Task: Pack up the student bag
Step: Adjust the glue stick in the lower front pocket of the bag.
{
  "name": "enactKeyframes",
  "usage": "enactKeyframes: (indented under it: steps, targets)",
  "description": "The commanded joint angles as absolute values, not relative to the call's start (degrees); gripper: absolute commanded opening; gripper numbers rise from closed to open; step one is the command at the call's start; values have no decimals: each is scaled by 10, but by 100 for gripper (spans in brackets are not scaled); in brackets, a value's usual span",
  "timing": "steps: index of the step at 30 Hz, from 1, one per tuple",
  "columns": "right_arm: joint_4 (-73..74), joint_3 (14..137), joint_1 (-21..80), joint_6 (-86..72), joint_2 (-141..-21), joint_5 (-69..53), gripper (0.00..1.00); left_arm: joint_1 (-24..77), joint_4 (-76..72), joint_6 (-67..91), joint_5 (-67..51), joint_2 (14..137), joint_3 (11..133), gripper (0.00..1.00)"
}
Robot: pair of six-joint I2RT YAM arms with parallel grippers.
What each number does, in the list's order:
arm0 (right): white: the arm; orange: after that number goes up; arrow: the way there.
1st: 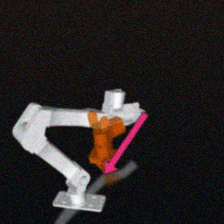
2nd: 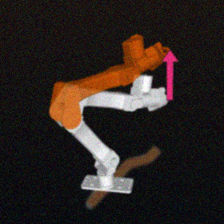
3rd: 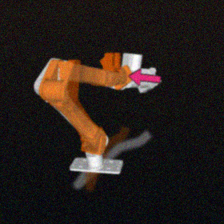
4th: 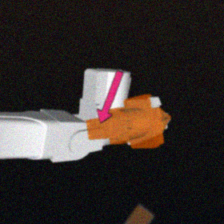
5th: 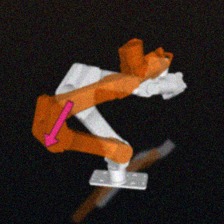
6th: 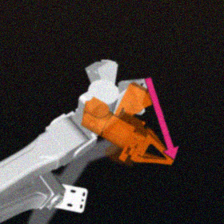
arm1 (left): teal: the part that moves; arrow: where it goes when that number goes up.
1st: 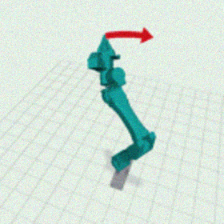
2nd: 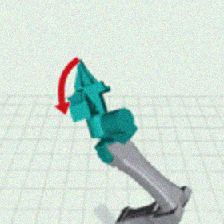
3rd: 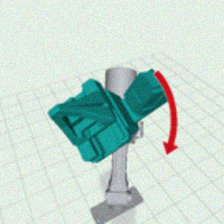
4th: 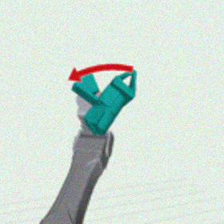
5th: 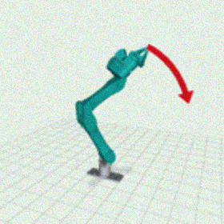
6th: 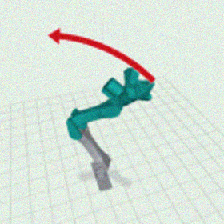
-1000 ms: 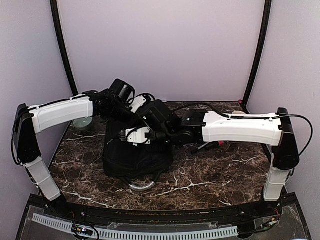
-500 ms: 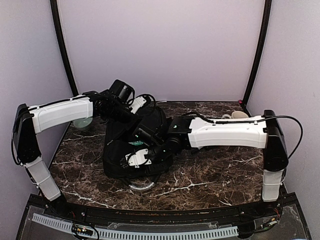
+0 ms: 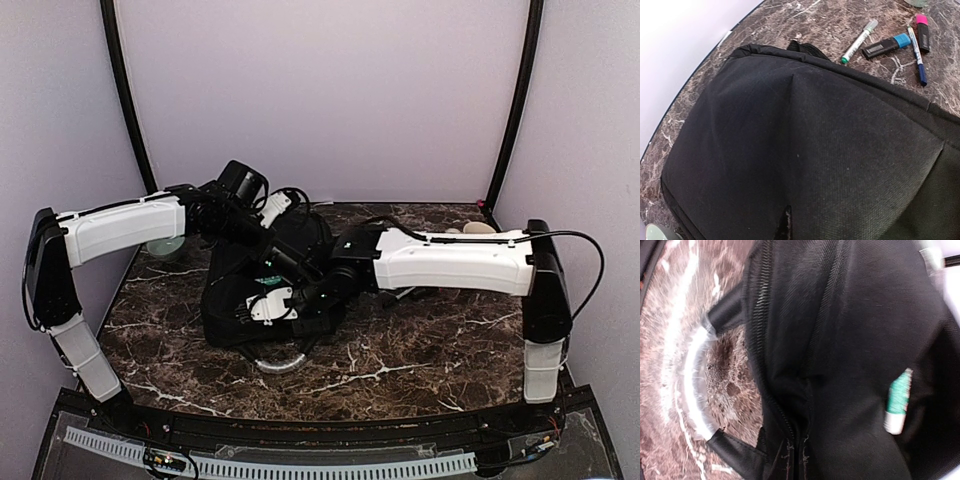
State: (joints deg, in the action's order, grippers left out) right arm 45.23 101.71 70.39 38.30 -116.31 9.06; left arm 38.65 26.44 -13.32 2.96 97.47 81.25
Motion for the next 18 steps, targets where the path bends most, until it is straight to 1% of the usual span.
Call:
enactKeyframes:
  steps: [1,4,7,9,11,15,16,18]
  targets:
    - [431,1030,701,399,-1042,74,0,378,230,-140,74,933,808,7]
    - [443,1039,701,408,-1010,63,0,378,222,-166,151,925,795,23]
    - [449,1036,699,416,-998,80,0,378,198,-184,180,904,775,31]
    - [442,1023,695,415,-993,85,0,377,195,-195,183,899,765,32]
    - [441,1014,694,411,-992,79,0,377,196,-200,188,903,763,27]
    - [438,993,694,403,-993,50,0,377,199,-192,167,910,771,5]
    - [439,982,694,403,-993,41,0,377,200,-188,160,908,772,1]
    - [440,954,694,405,-993,23,0,377,197,-184,142,902,770,0]
